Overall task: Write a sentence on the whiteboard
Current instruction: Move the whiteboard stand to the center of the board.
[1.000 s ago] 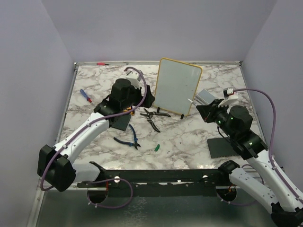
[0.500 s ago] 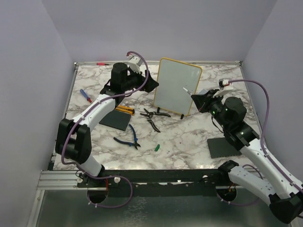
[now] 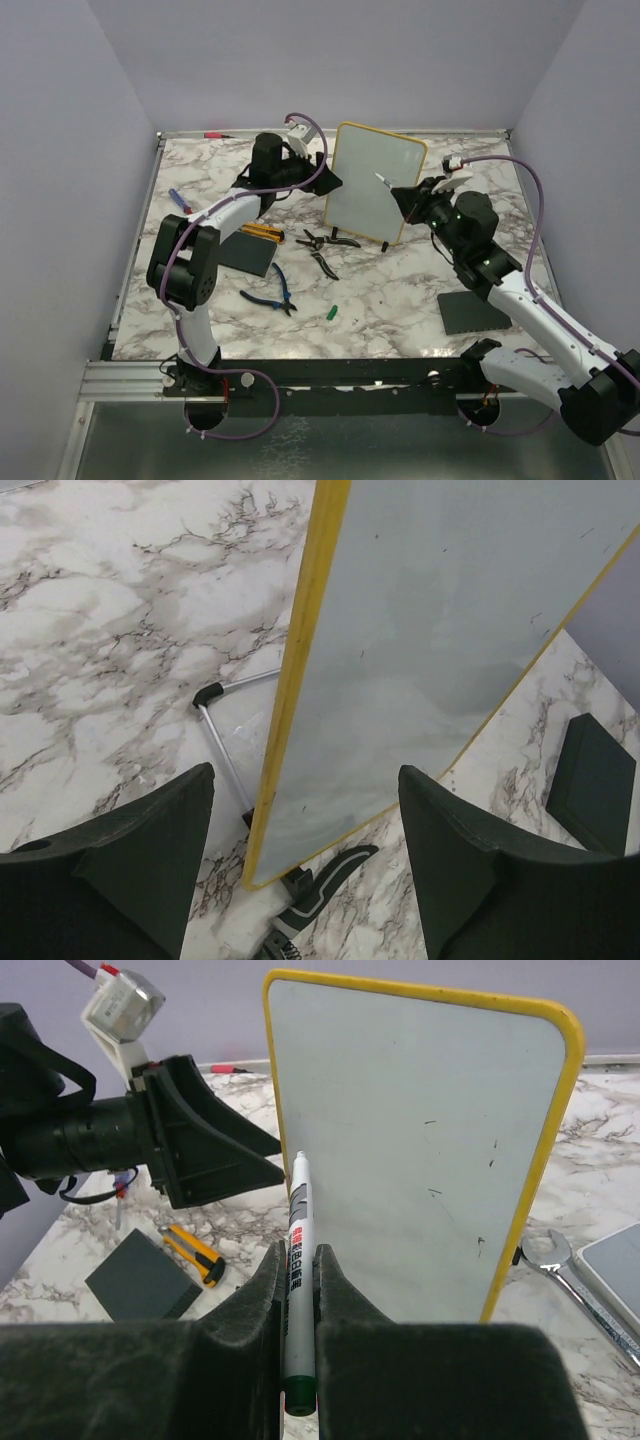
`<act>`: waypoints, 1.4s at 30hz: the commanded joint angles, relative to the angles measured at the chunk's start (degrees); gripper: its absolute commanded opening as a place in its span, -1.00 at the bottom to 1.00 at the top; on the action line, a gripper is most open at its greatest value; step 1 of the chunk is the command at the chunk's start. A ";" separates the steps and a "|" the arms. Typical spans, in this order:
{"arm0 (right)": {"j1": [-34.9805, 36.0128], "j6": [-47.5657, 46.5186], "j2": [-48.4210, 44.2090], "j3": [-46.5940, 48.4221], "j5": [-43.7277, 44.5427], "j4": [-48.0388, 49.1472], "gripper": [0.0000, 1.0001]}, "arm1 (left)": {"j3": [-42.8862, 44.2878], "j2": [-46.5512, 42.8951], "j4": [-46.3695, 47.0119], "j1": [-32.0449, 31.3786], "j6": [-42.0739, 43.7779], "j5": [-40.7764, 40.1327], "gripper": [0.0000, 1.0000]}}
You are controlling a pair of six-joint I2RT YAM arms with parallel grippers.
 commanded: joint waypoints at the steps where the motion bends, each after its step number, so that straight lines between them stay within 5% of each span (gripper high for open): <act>1: 0.12 -0.74 -2.81 -1.03 -2.10 1.86 -0.99 | -5.59 -2.96 3.69 0.12 -0.01 -3.53 0.51; 10: 0.06 0.74 -5.94 -2.72 -2.77 -0.22 -0.99 | -22.00 -16.88 2.66 -4.83 -0.93 -20.12 0.63; 21: 0.13 1.78 -7.54 -2.91 -1.25 -1.99 -0.99 | -23.52 -15.38 -0.46 -17.10 -6.60 -41.06 0.16; 42: 0.14 1.65 -8.65 -3.00 1.22 -4.60 -0.99 | -18.97 -2.71 0.95 -21.93 -5.92 -49.62 -0.09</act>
